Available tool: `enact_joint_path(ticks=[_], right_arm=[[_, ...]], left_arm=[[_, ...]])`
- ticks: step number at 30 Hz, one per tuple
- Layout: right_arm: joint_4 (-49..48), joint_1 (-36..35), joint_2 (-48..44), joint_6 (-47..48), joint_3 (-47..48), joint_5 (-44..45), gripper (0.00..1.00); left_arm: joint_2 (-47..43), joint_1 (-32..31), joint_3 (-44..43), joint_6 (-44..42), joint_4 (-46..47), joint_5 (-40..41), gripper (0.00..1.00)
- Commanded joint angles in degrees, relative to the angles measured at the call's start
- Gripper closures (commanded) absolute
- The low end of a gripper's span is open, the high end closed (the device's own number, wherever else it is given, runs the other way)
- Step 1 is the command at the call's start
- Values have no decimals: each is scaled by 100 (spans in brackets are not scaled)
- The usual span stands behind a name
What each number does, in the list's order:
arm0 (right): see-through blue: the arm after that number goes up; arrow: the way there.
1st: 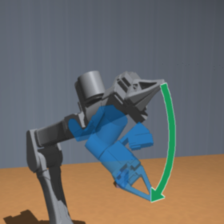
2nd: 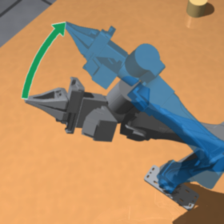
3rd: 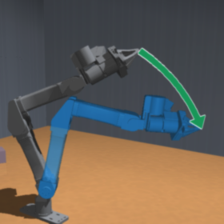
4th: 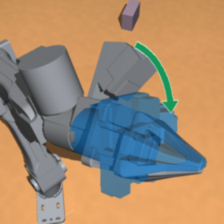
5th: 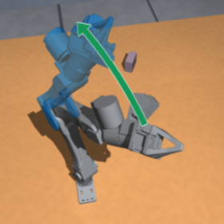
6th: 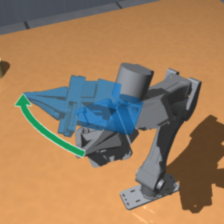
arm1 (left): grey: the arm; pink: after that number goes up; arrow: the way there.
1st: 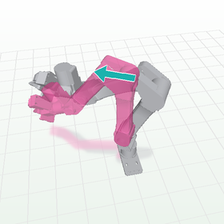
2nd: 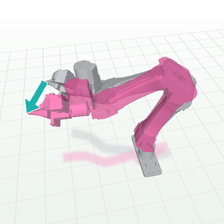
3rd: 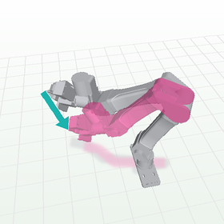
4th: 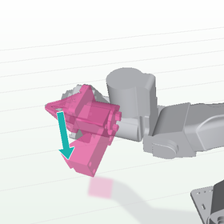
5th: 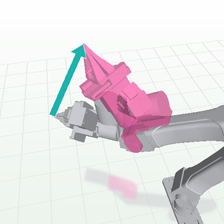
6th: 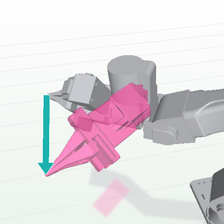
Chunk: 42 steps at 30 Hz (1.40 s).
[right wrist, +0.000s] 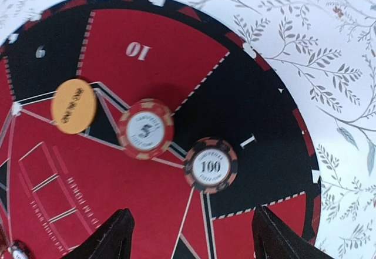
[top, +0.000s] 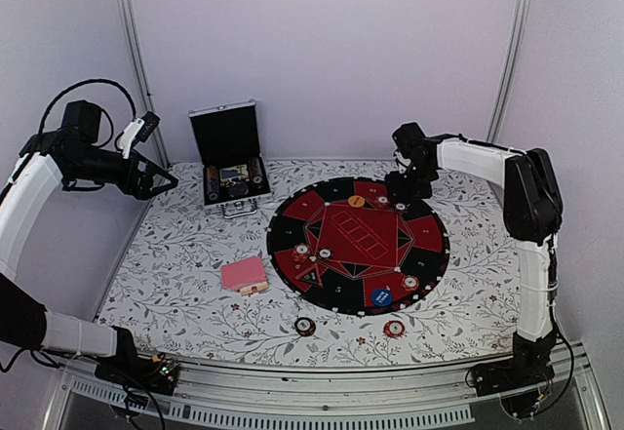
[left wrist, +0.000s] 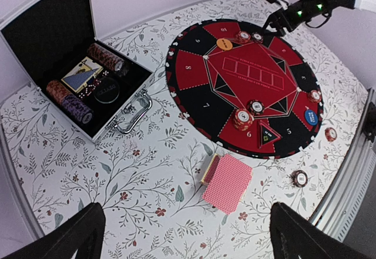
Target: Distribute texas hold em gaming equipment
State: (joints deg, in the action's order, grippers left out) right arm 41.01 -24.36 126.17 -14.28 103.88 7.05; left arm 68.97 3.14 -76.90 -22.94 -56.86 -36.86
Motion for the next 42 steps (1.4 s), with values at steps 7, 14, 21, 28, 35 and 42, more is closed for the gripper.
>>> enact_joint_path(ticks=[7,14,21,28,35,42], right_arm=[[85,-2406,-2153,-566,-1615,69,25],[513,-4037,-1881,-979,-1502,-184,18],[593,-4687,-1163,-958,-1242,-554,15],[592,-4761,-553,-795,-1011,-524,14],[586,-4762,-214,-666,-840,-569,17],[651,-4755,-38,-645,-780,-520,27]], left_arm=[[-103,26,9,-138,-114,-56,0],[-112,25,9,-107,-123,-131,0],[-163,26,9,-100,-136,-142,0],[-168,22,5,-145,-185,-115,0],[-147,21,-47,-148,-215,-84,0],[-176,21,-79,-202,-261,-20,0]])
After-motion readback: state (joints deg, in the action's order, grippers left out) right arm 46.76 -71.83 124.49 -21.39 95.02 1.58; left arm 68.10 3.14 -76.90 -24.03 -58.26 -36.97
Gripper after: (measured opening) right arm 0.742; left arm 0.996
